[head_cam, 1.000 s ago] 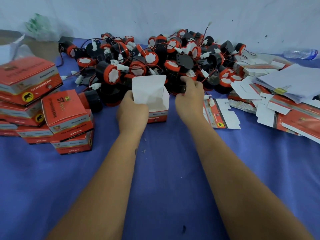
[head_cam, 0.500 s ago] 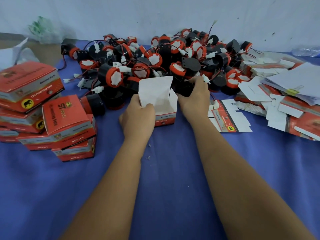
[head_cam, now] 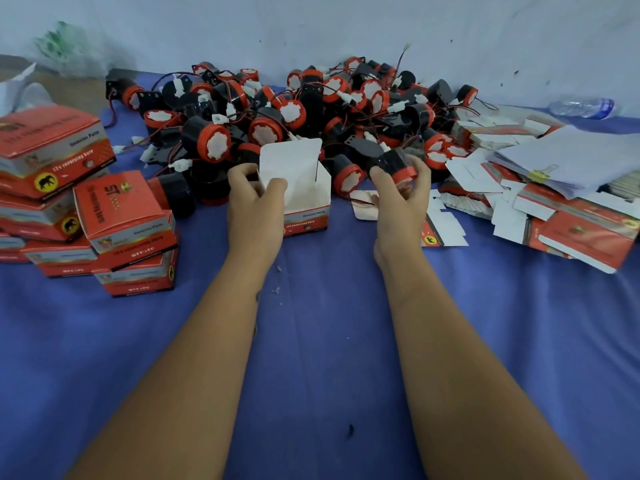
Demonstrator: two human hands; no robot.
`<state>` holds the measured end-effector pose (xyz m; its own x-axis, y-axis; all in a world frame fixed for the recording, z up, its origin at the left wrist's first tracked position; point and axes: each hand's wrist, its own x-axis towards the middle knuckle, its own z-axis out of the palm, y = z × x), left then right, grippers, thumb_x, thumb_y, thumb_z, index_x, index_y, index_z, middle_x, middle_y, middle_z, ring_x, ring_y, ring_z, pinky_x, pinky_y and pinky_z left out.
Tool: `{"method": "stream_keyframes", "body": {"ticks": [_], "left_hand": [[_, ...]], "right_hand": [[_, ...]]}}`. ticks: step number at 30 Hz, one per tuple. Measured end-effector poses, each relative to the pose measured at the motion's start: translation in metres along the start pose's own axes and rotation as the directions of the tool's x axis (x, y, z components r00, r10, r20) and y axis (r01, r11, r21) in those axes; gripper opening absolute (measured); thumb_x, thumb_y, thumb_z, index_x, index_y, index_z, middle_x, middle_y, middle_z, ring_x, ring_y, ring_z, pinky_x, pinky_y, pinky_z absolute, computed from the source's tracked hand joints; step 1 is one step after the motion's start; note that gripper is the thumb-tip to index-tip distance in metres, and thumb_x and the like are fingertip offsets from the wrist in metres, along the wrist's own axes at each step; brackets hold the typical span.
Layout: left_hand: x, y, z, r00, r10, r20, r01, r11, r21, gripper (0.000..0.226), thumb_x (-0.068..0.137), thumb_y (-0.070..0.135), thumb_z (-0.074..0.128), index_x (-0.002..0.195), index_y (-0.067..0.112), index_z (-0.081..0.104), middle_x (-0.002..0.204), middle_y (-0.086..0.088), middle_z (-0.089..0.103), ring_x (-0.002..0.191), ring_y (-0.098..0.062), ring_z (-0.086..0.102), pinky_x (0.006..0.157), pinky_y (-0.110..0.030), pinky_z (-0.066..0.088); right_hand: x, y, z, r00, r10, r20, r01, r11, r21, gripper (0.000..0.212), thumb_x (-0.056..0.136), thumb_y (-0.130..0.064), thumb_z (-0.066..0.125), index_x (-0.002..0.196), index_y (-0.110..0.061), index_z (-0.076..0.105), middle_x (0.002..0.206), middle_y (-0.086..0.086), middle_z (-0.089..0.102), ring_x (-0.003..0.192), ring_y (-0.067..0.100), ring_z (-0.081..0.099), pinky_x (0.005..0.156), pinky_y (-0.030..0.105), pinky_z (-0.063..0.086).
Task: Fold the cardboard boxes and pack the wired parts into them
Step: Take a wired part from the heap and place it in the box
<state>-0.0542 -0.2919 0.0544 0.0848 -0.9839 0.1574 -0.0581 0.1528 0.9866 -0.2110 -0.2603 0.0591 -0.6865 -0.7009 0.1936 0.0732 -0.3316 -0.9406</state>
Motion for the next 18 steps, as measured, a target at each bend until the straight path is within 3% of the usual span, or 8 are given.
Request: {"method": "stream_keyframes", "body": {"ticks": [3, 5, 9, 12, 15, 18], "left_hand": [[0.0, 0.002, 0.002, 0.999, -0.021, 0.05, 0.025, 0.995, -0.096, 0.02, 0.093, 0.029, 0.049, 0.111, 0.035, 0.044, 0.099, 0.011, 0.058, 0.092, -0.007, 0.059, 0.064, -0.023, 0.045], [0.001, 0.002, 0.004, 0.997, -0.033, 0.068, 0.041, 0.993, -0.108, 0.016, 0.096, 0.027, 0.045, 0.102, 0.041, 0.044, 0.102, 0.011, 0.059, 0.093, -0.008, 0.059, 0.065, -0.024, 0.045], [0.004, 0.001, 0.007, 0.996, -0.037, 0.083, 0.045, 0.995, -0.088, 0.013, 0.101, 0.033, 0.038, 0.098, 0.043, 0.045, 0.101, 0.013, 0.06, 0.09, -0.003, 0.059, 0.063, -0.019, 0.046], [0.004, -0.003, 0.007, 0.995, 0.002, 0.096, 0.005, 0.998, -0.07, 0.014, 0.105, 0.042, 0.033, 0.099, 0.043, 0.046, 0.102, 0.016, 0.06, 0.084, 0.008, 0.059, 0.061, -0.009, 0.044], [0.004, -0.008, 0.008, 0.991, 0.03, 0.131, -0.015, 0.993, -0.115, 0.018, 0.107, 0.041, 0.032, 0.109, 0.035, 0.049, 0.108, 0.012, 0.061, 0.098, -0.003, 0.06, 0.081, -0.023, 0.051], [0.006, -0.005, 0.01, 0.991, 0.007, 0.134, 0.016, 0.985, -0.17, 0.034, 0.107, 0.034, 0.032, 0.122, 0.013, 0.055, 0.111, 0.001, 0.065, 0.098, -0.007, 0.063, 0.082, -0.027, 0.054]], "right_hand": [[-0.004, -0.006, 0.002, 0.981, -0.196, 0.003, 0.194, 0.97, -0.149, 0.054, 0.081, -0.024, 0.076, 0.127, -0.03, 0.05, 0.117, -0.016, 0.056, 0.103, -0.001, 0.06, 0.085, 0.018, 0.052], [-0.007, -0.007, 0.006, 0.928, -0.371, 0.026, 0.357, 0.869, -0.343, 0.06, 0.075, -0.033, 0.079, 0.126, -0.022, 0.049, 0.113, -0.016, 0.055, 0.103, 0.006, 0.059, 0.087, 0.024, 0.053], [-0.015, -0.009, 0.013, 0.774, -0.61, 0.171, 0.604, 0.628, -0.491, 0.061, 0.071, -0.038, 0.079, 0.12, -0.009, 0.057, 0.116, 0.005, 0.054, 0.106, 0.017, 0.053, 0.088, 0.028, 0.05], [-0.024, -0.009, 0.018, 0.71, -0.612, 0.349, 0.701, 0.562, -0.44, 0.06, 0.074, -0.031, 0.074, 0.123, -0.004, 0.053, 0.12, 0.01, 0.054, 0.108, 0.019, 0.052, 0.091, 0.038, 0.049], [-0.033, -0.009, 0.025, 0.674, -0.562, 0.479, 0.738, 0.52, -0.43, 0.062, 0.078, -0.04, 0.067, 0.126, -0.005, 0.048, 0.114, 0.003, 0.057, 0.099, 0.011, 0.049, 0.088, 0.037, 0.047], [-0.035, -0.009, 0.03, 0.664, -0.509, 0.548, 0.747, 0.477, -0.463, 0.057, 0.08, -0.04, 0.072, 0.122, -0.007, 0.051, 0.111, 0.0, 0.06, 0.096, 0.015, 0.053, 0.086, 0.032, 0.042]]}}
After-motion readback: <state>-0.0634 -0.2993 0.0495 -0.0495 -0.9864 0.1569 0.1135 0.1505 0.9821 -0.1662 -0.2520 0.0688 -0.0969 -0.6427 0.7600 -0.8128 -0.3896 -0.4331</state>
